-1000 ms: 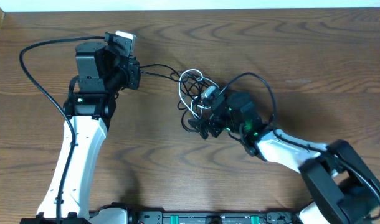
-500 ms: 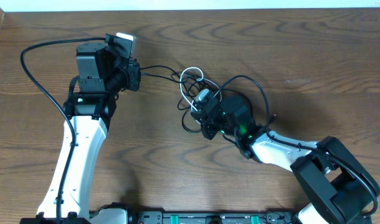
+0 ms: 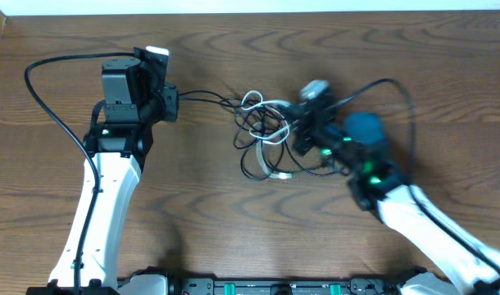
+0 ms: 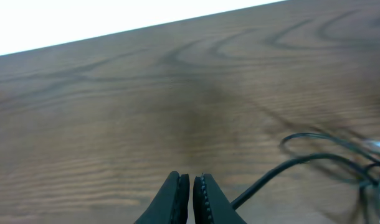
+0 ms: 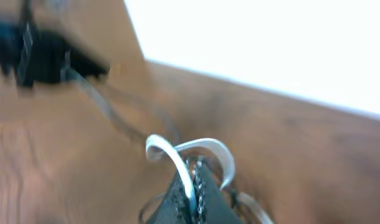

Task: Untangle cables
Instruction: 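Grasp the white cable with the right gripper and pull it rightward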

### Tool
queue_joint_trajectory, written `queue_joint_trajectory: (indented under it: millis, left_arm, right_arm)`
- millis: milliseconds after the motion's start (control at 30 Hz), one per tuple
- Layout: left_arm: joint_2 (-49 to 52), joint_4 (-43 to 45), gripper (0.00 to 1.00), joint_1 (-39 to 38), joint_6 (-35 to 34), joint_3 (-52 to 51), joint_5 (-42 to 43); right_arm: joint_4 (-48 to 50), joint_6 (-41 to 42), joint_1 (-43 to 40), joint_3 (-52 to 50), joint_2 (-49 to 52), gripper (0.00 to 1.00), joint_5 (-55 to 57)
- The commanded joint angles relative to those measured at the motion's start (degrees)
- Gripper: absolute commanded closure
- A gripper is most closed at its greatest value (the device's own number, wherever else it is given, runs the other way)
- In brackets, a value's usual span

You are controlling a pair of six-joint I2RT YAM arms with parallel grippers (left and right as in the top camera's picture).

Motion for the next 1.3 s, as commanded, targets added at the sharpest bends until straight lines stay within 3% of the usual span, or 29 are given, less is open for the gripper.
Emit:
queue_joint_trajectory:
  millis: [0, 200, 433, 800, 1267]
  left_arm:
    - [0.5, -0.8, 0.93, 0.0, -0.1, 0.9, -5.1]
    - [1.3, -1.8, 0.93, 0.9, -0.1, 0.9, -10.1]
    - [2.2, -2.8, 0.93, 4.0, -0.1, 0.9, -10.4]
    - [2.5, -3.9, 0.92, 6.9, -0.1, 0.9, -10.6]
    - [3.7, -4.0, 0.93, 7.0, -0.2, 0.9, -10.6]
  right_arm:
    - [-0.8, 3.7, -4.8, 0.3, -6.8, 0.99, -0.9]
    - [-2.5, 4.7, -14.0, 0.3, -17.3, 0.99, -1.8]
    - [-5.7, 9.8, -26.6, 0.3, -24.5, 0.99, -1.9]
    - [-4.1, 15.3, -43.4, 0.3, -25.1, 0.99, -8.8]
    - [9.6, 34.5, -62.0, 0.4, -24.9, 0.99, -18.4]
